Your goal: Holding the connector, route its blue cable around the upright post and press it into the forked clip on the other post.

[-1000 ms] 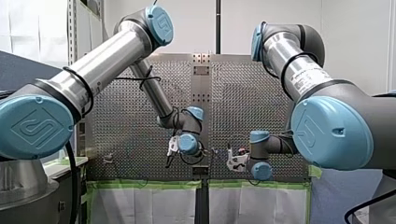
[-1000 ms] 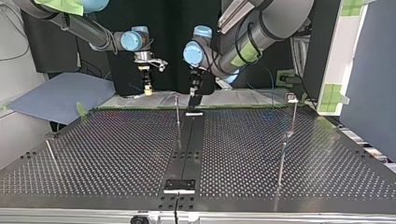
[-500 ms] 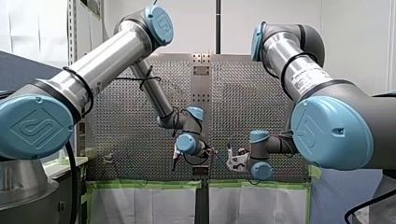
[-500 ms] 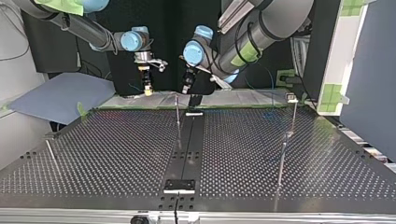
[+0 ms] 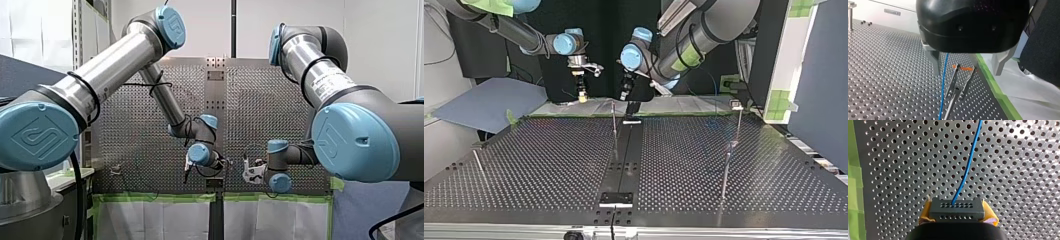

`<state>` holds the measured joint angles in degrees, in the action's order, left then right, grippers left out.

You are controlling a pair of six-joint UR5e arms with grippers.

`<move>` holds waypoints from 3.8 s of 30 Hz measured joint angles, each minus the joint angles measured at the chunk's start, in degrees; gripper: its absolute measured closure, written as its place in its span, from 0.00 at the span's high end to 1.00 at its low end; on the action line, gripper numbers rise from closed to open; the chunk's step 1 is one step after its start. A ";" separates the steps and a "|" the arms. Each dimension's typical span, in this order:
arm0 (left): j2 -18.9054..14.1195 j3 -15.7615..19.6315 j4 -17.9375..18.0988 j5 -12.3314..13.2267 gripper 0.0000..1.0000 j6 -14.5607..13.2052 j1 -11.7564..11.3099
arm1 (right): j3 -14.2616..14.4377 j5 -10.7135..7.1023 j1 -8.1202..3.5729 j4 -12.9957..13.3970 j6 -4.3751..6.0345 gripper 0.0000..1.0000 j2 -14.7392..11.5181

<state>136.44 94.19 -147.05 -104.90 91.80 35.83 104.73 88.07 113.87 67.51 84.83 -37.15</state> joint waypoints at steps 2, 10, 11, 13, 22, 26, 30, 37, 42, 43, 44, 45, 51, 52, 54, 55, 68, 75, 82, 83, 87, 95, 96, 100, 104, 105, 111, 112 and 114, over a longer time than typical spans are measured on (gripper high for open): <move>0.01 -0.03 -0.20 -0.20 0.98 0.18 0.01 | 0.00 0.00 0.00 0.00 0.01 0.00 0.00; 0.01 0.04 -0.35 -0.42 0.98 0.30 -0.02 | 0.00 0.00 0.00 0.00 0.01 0.00 0.00; 0.01 0.03 -0.35 -0.42 0.98 0.30 -0.02 | 0.00 0.00 0.00 0.00 0.01 0.00 0.00; 0.00 0.01 -0.35 -0.43 0.98 0.31 -0.03 | 0.00 0.00 0.00 0.00 0.01 0.00 0.00; 0.00 -0.01 -0.36 -0.43 0.98 0.30 -0.12 | 0.00 0.06 0.00 -0.31 -0.10 0.00 0.00; 0.03 0.08 -0.54 -0.74 0.98 0.24 -0.13 | 0.01 0.72 0.05 -1.19 -0.79 0.00 -0.02; 0.00 0.67 -0.79 -1.92 0.98 0.13 0.13 | 0.13 2.36 0.21 -2.53 -2.02 0.00 -0.01; 0.00 2.43 -0.59 -5.67 0.98 0.10 0.91 | 1.26 4.67 0.62 -2.98 -3.22 0.00 -0.02; -0.01 2.78 -0.51 -8.12 0.98 0.06 1.77 | 1.54 4.75 0.96 -2.65 -3.43 0.00 -0.19; -0.01 2.79 -0.48 -8.44 0.98 0.05 1.91 | 1.56 4.67 1.00 -2.50 -3.45 0.00 -0.37; -0.01 2.80 -0.45 -8.62 0.98 0.05 1.99 | 1.56 4.56 1.03 -2.44 -3.46 0.00 -0.56; -0.01 2.80 -0.42 -8.77 0.98 0.05 2.04 | 1.56 4.41 1.06 -2.40 -3.47 0.00 -0.81; -0.01 2.81 -0.47 -10.22 0.98 0.06 2.14 | 1.69 3.38 1.85 -3.80 -3.87 0.00 -3.22; -0.01 2.82 -0.50 -10.54 0.98 0.06 2.14 | 1.85 3.35 2.11 -4.02 -4.05 0.00 -3.69; -0.01 2.82 -0.58 -10.89 0.98 0.06 2.15 | 2.27 3.35 2.49 -3.91 -4.26 0.00 -4.33; -0.01 2.82 -0.63 -11.03 0.98 0.05 2.15 | 2.65 3.35 2.72 -3.60 -4.34 0.00 -4.72; -0.01 2.82 -1.09 -13.53 0.98 0.13 2.53 | 4.67 4.04 5.38 -2.41 -5.35 0.00 -5.60; -0.09 4.12 -0.38 -14.92 0.98 0.13 2.66 | 7.07 4.77 6.12 -0.09 -4.91 0.00 -5.59; -0.70 6.76 2.18 -15.96 0.98 0.16 2.26 | 8.59 4.68 6.30 1.26 -3.86 0.00 -5.55; -1.02 7.07 2.52 -16.09 0.98 0.18 2.28 | 8.63 4.68 6.31 1.26 -3.89 0.00 -5.55; -2.84 8.14 4.01 -16.36 0.98 0.20 2.40 | 8.87 4.74 6.38 1.18 -4.20 0.00 -5.50; -4.78 8.58 5.36 -15.01 0.98 -0.55 2.21 | 9.63 4.88 6.46 1.39 -4.47 0.00 -5.46; -4.80 8.58 5.53 -14.81 0.98 -0.67 2.19 | 9.64 4.87 6.45 1.39 -4.47 0.00 -5.46; -4.82 8.58 6.35 -13.58 0.98 -0.93 2.17 | 9.65 4.72 6.45 1.46 -4.45 0.00 -5.45; -4.82 8.60 6.39 -12.08 0.98 -1.54 2.16 | 9.66 4.32 6.48 1.48 -4.41 0.00 -5.38; -4.81 8.61 6.37 -11.70 0.98 -1.65 2.16 | 9.66 4.15 6.49 1.49 -4.42 0.00 -5.38; -4.70 8.61 5.80 -8.76 0.98 -1.20 2.08 | 9.67 3.14 6.65 1.49 -4.46 0.00 -5.37; -4.67 8.61 5.61 -8.18 0.98 -0.85 2.02 | 9.67 3.03 6.66 1.50 -4.47 0.00 -5.36; -4.63 8.61 5.34 -7.24 0.98 -0.12 1.87 | 9.67 2.64 6.70 1.53 -4.51 0.00 -5.32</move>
<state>131.82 102.80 -141.71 -112.14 91.68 37.70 114.39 90.71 120.57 69.04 80.32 -42.47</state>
